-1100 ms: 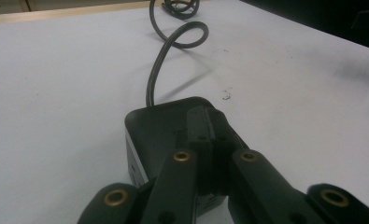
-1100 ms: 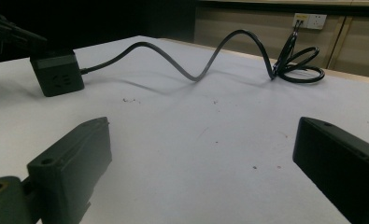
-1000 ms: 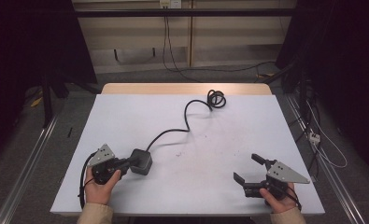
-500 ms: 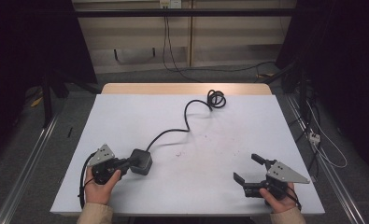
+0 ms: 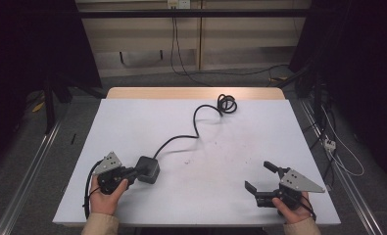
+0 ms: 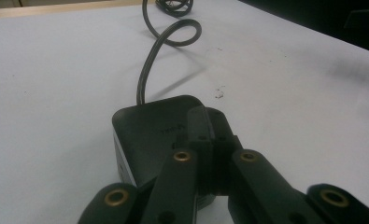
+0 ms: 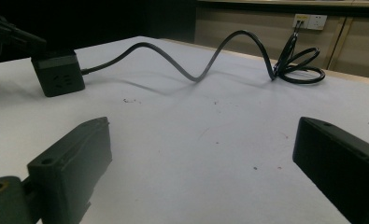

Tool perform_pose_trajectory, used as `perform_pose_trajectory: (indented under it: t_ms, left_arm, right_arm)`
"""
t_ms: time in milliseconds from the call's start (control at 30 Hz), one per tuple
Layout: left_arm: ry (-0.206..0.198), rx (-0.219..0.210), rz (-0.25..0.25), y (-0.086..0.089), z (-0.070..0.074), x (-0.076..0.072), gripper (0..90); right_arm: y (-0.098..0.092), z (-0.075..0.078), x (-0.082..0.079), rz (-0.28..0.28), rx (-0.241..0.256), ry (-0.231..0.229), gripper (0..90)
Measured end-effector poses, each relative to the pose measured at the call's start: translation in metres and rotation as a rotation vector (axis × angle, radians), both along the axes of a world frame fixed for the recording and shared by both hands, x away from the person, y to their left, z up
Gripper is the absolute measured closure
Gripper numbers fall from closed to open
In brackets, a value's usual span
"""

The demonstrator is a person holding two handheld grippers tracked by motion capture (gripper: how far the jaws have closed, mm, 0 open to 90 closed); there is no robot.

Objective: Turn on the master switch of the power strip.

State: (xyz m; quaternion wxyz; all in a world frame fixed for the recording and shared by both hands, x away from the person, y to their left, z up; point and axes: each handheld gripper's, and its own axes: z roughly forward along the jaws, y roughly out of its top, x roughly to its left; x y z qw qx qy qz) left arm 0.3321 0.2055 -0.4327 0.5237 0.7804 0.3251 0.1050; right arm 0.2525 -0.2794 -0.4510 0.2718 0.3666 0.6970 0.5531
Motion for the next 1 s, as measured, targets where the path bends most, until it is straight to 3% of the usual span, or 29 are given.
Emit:
perform_pose_trajectory:
  t_ms: [200, 300, 1000]
  left_arm:
    - [0.008, -0.021, -0.001, 0.0014, -0.0008, 0.0016, 90.0]
    - [-0.007, -0.008, 0.027, 0.0039, 0.0004, 0.0027, 90.0]
    - [-0.013, 0.012, 0.019, 0.0026, 0.0003, 0.002, 90.0]
  right_arm:
    - [-0.0002, 0.0002, -0.0001, 0.0, 0.005, -0.002, 4.0]
    - [-0.0003, 0.0, 0.0003, -0.001, 0.003, -0.002, 4.0]
    - [0.0006, 0.0002, -0.0002, 0.0, 0.003, -0.001, 4.0]
